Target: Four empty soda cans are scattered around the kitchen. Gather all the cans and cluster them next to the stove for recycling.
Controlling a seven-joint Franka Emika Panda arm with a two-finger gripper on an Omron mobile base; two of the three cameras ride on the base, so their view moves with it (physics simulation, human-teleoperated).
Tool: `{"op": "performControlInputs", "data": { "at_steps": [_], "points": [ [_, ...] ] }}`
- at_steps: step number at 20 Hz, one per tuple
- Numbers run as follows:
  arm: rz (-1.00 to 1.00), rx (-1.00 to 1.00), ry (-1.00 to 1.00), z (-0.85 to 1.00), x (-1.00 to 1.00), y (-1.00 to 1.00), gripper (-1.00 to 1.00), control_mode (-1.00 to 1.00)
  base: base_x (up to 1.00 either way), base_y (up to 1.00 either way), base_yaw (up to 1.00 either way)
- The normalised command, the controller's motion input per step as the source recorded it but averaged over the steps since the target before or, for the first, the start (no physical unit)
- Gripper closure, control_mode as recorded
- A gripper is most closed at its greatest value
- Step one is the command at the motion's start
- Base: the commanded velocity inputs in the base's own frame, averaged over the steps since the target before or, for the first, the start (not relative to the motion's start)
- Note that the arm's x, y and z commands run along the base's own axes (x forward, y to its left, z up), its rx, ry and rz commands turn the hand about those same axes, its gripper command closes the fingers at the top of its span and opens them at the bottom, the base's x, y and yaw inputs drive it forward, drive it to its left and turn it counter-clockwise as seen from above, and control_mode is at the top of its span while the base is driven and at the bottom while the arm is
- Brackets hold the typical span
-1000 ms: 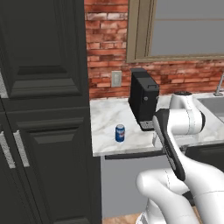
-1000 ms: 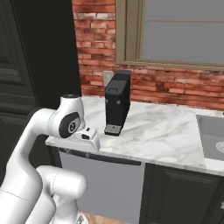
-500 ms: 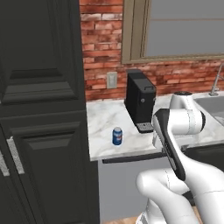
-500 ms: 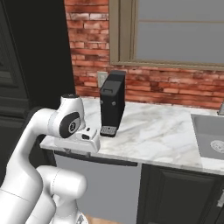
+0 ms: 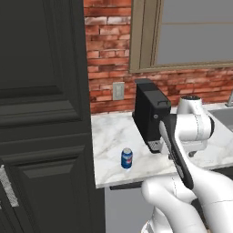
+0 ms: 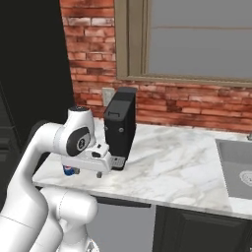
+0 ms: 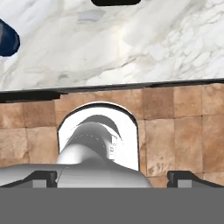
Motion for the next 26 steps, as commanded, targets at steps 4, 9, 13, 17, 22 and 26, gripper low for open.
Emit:
{"op": "performControlInputs", "data": {
  "at_steps": [4, 9, 13, 17, 22, 26],
  "points": [
    [0.00, 0.00, 0.00, 0.00, 0.00, 0.00, -1.00, 1.00, 0.34, 0.00, 0.00],
    [0.00, 0.00, 0.00, 0.00, 0.00, 0.00, -1.00, 1.00, 0.11, 0.00, 0.00],
    [0.01, 0.00, -0.02, 0.00, 0.14, 0.26, -1.00, -1.00, 0.00, 0.00, 0.00],
    [0.08, 0.00, 0.00, 0.00, 0.05, 0.55, -1.00, -1.00, 0.00, 0.00, 0.00],
    [0.08, 0.00, 0.00, 0.00, 0.02, 0.58, -1.00, -1.00, 0.00, 0.00, 0.00],
    [0.09, 0.00, 0.00, 0.00, 0.07, 0.46, -1.00, -1.00, 0.00, 0.00, 0.00]
  ]
}}
